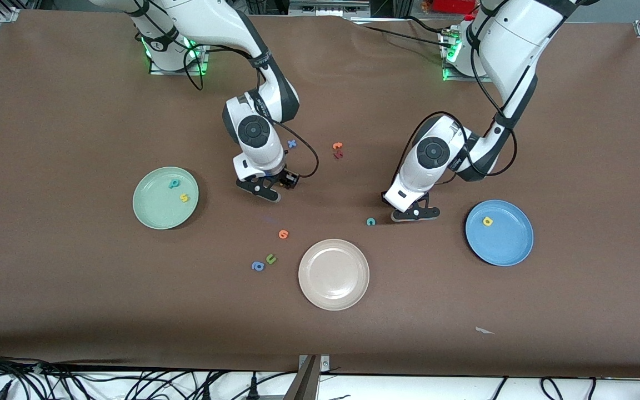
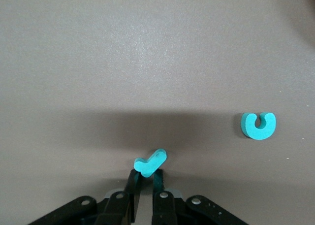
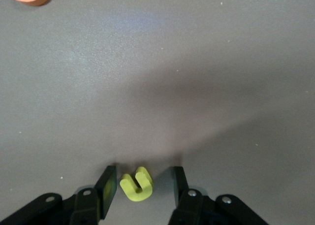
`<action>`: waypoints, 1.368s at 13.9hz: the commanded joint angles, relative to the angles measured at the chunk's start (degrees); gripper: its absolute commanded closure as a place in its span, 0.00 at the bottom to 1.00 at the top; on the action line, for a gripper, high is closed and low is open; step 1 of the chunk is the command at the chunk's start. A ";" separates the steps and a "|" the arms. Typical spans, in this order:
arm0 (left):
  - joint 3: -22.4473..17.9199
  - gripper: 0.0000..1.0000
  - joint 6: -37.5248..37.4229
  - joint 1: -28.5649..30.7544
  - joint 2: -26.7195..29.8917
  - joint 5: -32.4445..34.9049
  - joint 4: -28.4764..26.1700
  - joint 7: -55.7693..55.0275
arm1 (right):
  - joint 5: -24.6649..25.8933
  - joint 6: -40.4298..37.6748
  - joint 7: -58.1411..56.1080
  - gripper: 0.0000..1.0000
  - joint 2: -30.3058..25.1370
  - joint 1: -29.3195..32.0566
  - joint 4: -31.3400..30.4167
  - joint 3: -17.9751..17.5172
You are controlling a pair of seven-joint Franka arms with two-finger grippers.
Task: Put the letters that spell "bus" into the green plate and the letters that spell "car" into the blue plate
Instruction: 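Grasp the yellow u with the right gripper while the left gripper grasps the teal j, then carry the yellow u into the green plate and open the right gripper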
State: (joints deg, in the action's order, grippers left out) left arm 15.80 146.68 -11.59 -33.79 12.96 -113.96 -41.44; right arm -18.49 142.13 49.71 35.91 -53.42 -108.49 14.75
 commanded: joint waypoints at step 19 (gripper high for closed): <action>-0.68 0.61 0.45 -0.62 -2.95 2.42 3.74 -4.09 | -1.29 -24.17 -39.37 0.86 -9.53 0.77 -0.22 19.41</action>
State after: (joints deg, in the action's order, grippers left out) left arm 15.46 147.10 -11.67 -35.04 12.96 -112.11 -43.83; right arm -18.60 121.45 19.85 29.54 -52.66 -105.98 29.95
